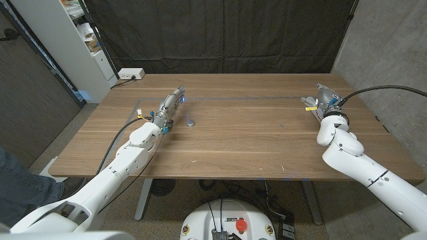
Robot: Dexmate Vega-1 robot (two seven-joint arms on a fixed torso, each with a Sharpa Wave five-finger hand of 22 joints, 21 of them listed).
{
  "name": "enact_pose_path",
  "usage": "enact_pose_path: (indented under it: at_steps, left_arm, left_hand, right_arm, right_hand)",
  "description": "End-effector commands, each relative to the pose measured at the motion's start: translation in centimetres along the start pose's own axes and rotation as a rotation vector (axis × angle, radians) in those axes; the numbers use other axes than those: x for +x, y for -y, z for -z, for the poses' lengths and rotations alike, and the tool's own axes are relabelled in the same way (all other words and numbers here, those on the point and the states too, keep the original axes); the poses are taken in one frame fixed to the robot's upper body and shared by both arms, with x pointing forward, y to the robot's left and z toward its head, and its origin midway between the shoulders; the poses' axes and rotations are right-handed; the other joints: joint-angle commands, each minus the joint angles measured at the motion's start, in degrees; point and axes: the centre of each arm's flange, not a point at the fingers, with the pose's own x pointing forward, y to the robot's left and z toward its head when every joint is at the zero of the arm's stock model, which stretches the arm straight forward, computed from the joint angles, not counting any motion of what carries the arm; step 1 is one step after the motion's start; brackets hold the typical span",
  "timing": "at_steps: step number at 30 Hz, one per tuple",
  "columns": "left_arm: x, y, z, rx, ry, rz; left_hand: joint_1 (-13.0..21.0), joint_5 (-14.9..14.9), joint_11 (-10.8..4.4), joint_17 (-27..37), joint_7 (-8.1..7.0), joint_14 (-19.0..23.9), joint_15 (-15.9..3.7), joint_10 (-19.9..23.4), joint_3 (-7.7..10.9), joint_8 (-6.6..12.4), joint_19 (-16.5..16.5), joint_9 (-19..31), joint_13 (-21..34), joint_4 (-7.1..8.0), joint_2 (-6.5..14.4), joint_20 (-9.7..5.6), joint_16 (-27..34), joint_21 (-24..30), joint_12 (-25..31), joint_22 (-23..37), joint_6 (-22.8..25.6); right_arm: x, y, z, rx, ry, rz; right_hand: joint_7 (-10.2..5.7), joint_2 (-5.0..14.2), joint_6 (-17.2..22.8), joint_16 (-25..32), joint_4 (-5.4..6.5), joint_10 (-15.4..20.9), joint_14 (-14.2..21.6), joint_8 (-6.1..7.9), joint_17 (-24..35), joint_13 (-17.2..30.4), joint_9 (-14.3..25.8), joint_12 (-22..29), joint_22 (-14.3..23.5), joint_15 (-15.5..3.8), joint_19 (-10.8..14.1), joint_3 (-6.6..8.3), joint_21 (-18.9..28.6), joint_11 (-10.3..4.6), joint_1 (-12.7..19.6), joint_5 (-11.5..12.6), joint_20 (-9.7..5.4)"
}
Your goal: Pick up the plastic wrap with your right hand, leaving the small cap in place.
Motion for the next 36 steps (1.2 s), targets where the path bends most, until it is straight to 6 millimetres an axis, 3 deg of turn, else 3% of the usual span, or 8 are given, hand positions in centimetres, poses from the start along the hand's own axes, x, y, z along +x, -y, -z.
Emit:
enact_pose_path:
  at_steps: [1, 36]
  left_arm:
    - [-0.1, 0.2, 0.2, 0.004, -0.011, 0.005]
    - [-0.7, 1.2, 0.3, 0.016, -0.027, 0.008]
  left_hand:
    - [0.1, 0.0, 0.00, 0.2, 0.24, 0.0, 0.38, -0.1, 0.09, 0.18, 0.0, 0.3, -0.1, -0.27, 0.4, 0.23, 0.1, -0.2, 0.3, 0.1, 0.3]
    - [-0.1, 0.0, -0.17, 0.2, 0.28, 0.0, 0.44, 0.0, 0.05, 0.15, 0.3, 0.3, -0.1, -0.60, 0.6, 0.28, 0.1, -1.0, 0.4, 0.1, 0.4]
  right_arm:
    - [0.2, -0.5, 1.6, -0.009, 0.013, -0.010]
    - [-0.1, -1.7, 5.2, -0.030, 0.070, -0.004]
  right_hand:
    - [-0.36, -0.46, 0.3, 0.0, 0.05, 0.2, 0.2, 0.42, 0.1, 0.1, 0.1, 0.3, 0.0, -0.52, 0.6, -0.15, 0.0, -0.31, 0.1, 0.4, 0.01]
    - [-1.24, -1.00, 0.7, 0.5, 0.32, 1.5, 1.5, 0.64, 0.2, 0.2, 0.2, 0.8, 0.0, -2.65, 2.7, -0.82, 0.0, -1.17, -0.3, 1.8, -0.24]
